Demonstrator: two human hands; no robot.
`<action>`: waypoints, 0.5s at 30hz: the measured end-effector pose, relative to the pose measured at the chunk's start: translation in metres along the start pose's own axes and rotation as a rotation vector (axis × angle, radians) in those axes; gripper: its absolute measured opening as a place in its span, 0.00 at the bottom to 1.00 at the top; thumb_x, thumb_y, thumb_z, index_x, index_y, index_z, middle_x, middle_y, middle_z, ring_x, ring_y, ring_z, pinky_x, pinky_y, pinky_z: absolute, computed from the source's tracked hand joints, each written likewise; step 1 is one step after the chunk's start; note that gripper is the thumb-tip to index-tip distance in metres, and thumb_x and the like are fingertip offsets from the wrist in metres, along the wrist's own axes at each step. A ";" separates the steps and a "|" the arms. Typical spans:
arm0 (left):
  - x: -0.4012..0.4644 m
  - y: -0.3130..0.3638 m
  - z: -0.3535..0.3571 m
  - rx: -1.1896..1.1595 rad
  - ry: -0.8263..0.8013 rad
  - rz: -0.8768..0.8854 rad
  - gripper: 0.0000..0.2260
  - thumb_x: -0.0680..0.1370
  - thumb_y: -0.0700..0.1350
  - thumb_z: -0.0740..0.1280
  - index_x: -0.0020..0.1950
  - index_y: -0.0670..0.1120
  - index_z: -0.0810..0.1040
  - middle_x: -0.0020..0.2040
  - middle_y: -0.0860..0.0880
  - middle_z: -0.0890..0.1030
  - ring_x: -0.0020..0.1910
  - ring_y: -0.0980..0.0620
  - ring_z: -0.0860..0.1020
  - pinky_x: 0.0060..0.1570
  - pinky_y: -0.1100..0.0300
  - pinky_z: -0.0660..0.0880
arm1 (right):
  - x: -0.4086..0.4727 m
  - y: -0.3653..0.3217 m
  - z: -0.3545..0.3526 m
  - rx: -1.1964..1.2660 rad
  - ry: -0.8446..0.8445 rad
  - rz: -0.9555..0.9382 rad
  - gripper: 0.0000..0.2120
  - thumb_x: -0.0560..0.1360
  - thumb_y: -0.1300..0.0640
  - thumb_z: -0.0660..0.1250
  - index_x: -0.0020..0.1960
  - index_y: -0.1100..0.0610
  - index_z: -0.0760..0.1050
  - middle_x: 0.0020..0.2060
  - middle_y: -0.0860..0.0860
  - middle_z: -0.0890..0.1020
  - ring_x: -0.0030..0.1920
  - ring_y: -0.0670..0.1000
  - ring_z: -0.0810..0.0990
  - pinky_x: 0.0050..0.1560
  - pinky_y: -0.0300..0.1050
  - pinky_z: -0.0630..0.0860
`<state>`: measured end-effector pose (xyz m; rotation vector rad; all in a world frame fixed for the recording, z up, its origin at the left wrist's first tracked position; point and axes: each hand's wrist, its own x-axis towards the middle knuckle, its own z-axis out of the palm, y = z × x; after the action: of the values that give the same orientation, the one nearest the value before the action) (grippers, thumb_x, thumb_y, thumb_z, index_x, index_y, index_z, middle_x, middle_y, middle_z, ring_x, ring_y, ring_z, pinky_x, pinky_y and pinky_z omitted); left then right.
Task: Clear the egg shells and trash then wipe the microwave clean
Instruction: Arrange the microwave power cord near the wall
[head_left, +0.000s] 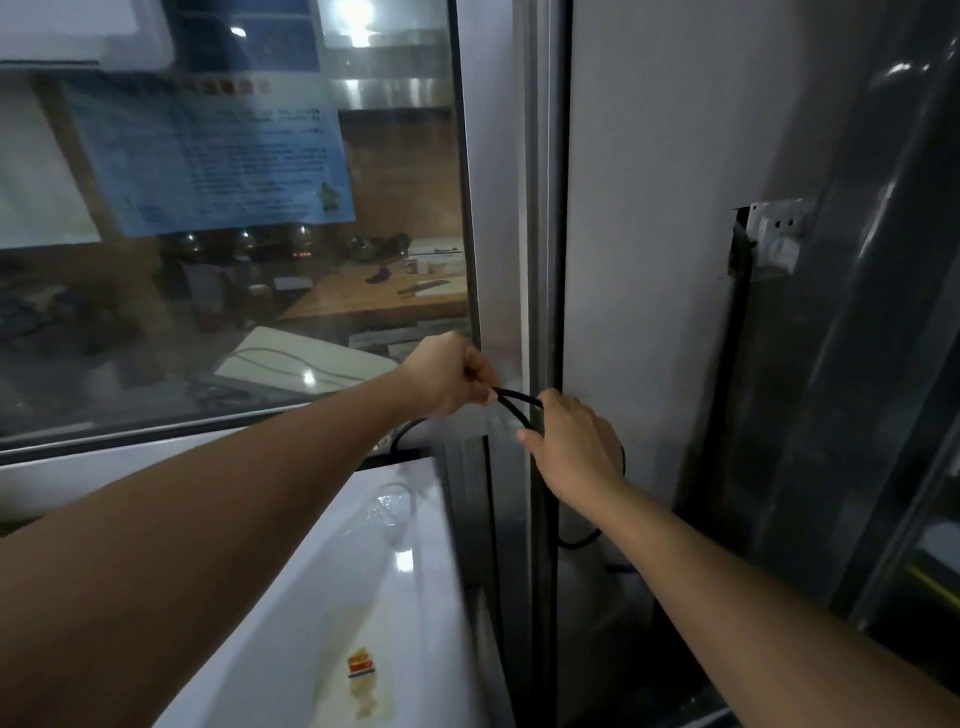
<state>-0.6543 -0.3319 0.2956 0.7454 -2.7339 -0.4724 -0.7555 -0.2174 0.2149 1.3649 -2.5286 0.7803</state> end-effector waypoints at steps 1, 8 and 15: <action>-0.001 0.000 0.001 0.013 0.007 0.011 0.06 0.74 0.42 0.70 0.51 0.47 0.83 0.49 0.50 0.82 0.47 0.56 0.78 0.47 0.66 0.71 | 0.000 -0.001 0.001 0.022 -0.015 0.015 0.14 0.78 0.49 0.61 0.57 0.58 0.70 0.50 0.54 0.78 0.48 0.55 0.78 0.47 0.51 0.76; -0.014 -0.009 -0.002 0.071 0.159 0.001 0.11 0.73 0.40 0.71 0.55 0.42 0.77 0.54 0.46 0.79 0.53 0.48 0.77 0.55 0.57 0.75 | 0.001 0.010 -0.003 0.289 -0.042 0.081 0.08 0.79 0.57 0.60 0.50 0.58 0.77 0.41 0.53 0.79 0.41 0.53 0.78 0.41 0.47 0.77; -0.033 -0.034 -0.012 0.169 0.027 -0.088 0.08 0.75 0.44 0.69 0.49 0.41 0.78 0.49 0.44 0.81 0.50 0.45 0.78 0.51 0.57 0.73 | 0.006 0.014 -0.004 0.383 -0.015 0.111 0.08 0.77 0.59 0.64 0.43 0.62 0.79 0.38 0.58 0.81 0.40 0.58 0.80 0.45 0.53 0.78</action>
<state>-0.6079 -0.3450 0.2883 0.9094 -2.7497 -0.2484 -0.7707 -0.2130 0.2155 1.3384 -2.5761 1.3366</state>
